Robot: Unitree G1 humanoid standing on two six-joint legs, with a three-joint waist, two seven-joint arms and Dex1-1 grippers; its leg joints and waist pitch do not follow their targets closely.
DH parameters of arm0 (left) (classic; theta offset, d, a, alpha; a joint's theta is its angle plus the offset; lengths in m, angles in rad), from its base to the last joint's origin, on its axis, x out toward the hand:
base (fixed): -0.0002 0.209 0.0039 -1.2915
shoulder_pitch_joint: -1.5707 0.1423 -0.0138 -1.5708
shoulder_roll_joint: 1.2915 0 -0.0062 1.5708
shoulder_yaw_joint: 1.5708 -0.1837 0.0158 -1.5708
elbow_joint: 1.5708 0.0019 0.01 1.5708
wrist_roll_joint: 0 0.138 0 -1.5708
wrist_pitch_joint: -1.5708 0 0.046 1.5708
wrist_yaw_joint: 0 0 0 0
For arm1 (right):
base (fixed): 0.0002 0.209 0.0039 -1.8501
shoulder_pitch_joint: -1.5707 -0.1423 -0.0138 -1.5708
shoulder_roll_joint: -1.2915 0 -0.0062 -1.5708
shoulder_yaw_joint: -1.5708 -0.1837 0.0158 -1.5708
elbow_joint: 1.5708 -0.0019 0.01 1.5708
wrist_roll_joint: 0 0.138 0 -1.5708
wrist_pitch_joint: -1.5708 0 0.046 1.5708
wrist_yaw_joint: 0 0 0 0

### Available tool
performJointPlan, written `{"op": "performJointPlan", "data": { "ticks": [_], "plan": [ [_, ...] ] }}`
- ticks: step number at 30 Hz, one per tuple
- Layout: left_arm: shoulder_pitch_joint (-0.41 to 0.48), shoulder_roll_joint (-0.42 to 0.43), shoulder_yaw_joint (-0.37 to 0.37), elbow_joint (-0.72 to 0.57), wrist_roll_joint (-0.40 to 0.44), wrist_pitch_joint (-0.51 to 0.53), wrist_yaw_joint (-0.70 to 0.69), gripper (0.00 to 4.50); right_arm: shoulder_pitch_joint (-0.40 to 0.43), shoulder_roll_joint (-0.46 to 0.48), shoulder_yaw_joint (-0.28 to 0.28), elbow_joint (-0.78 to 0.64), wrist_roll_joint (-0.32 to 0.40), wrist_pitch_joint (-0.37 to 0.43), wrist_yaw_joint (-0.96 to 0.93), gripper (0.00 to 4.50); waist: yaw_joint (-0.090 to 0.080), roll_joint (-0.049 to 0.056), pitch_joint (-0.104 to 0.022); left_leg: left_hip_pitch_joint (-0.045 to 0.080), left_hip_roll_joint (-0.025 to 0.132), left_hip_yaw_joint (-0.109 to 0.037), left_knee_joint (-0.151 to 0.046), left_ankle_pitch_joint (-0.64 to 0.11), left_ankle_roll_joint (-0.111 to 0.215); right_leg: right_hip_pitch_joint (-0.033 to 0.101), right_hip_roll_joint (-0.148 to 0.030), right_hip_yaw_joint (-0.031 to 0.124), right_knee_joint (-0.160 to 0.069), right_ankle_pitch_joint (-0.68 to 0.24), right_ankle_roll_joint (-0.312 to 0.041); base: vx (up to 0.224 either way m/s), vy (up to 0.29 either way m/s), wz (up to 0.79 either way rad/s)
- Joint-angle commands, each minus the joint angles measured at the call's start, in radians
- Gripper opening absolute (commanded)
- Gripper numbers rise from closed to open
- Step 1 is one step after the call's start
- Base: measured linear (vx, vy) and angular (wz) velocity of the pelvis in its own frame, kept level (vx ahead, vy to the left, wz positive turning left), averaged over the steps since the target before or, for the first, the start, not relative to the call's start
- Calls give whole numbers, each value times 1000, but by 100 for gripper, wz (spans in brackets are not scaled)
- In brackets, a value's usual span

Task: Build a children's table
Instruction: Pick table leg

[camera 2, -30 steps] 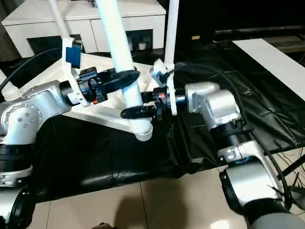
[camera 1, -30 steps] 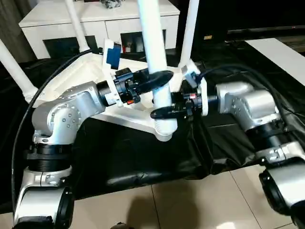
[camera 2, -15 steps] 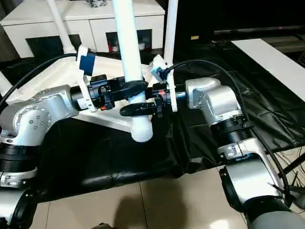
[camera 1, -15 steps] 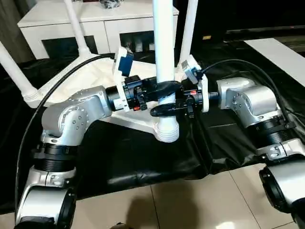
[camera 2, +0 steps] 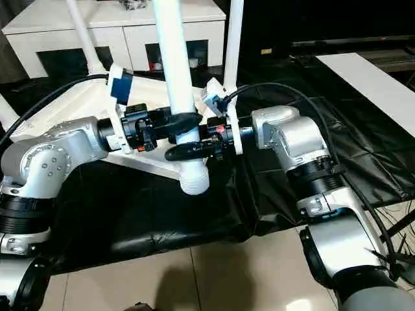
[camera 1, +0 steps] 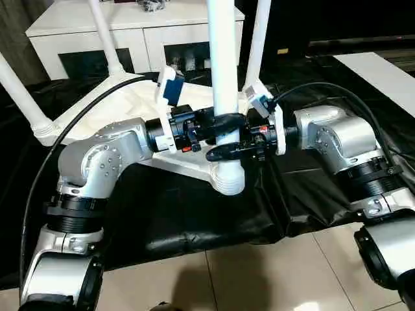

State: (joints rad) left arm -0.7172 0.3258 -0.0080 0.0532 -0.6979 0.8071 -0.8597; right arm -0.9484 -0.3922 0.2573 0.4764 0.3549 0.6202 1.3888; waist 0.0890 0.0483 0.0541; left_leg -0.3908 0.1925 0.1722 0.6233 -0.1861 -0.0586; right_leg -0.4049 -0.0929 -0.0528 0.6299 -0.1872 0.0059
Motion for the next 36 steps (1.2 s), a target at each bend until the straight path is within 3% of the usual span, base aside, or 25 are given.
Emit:
{"op": "performJointPlan", "data": {
  "ticks": [1,2,3,6,8,21,32,36],
  "plan": [
    [-6,5,0,-17,-10,-3,-30,190,-6,-20,13,-2,-32,-9,-10,211,0,-14,-80,18,22,0,-65,-104,43,54,-35,27,-52,-63,-291,0,0,0],
    [-7,5,1,-16,-9,-3,-31,190,-5,-21,15,-2,-35,-12,-11,211,-1,-13,-79,18,22,0,-65,-105,43,54,-34,27,-52,-64,-291,0,0,0],
    [-7,5,1,-16,-9,-3,-31,190,-5,-21,15,-2,-35,-12,-11,255,-1,-14,-79,18,22,0,-65,-109,42,54,-35,27,-53,-67,-291,0,0,0],
    [-8,7,1,-15,-8,-3,-35,189,3,-19,10,-11,-31,11,-15,261,-1,-12,-80,18,21,0,-65,-106,40,54,-35,27,-52,-64,-291,0,0,0],
    [-8,8,1,-15,-9,-2,-35,189,7,-19,13,-15,-34,12,-18,299,-1,-12,-80,17,21,-1,-65,-103,41,55,-35,27,-52,-57,-292,0,0,0],
    [-13,9,0,-10,-7,2,-47,189,20,-24,21,-31,-35,22,-3,304,-1,-12,-80,18,22,-1,-65,-108,42,55,-34,27,-51,-51,-297,0,0,0],
    [-16,5,3,-4,-6,3,-48,189,25,-33,29,-43,-26,47,23,192,0,-9,-81,19,22,-1,-64,-109,40,55,-34,27,-51,-48,-297,0,0,0],
    [-17,6,4,-2,-5,2,-49,189,26,-32,24,-44,-27,51,18,189,-1,-10,-81,18,21,-1,-64,-109,40,55,-34,27,-51,-45,-298,0,0,0]
  ]
}}
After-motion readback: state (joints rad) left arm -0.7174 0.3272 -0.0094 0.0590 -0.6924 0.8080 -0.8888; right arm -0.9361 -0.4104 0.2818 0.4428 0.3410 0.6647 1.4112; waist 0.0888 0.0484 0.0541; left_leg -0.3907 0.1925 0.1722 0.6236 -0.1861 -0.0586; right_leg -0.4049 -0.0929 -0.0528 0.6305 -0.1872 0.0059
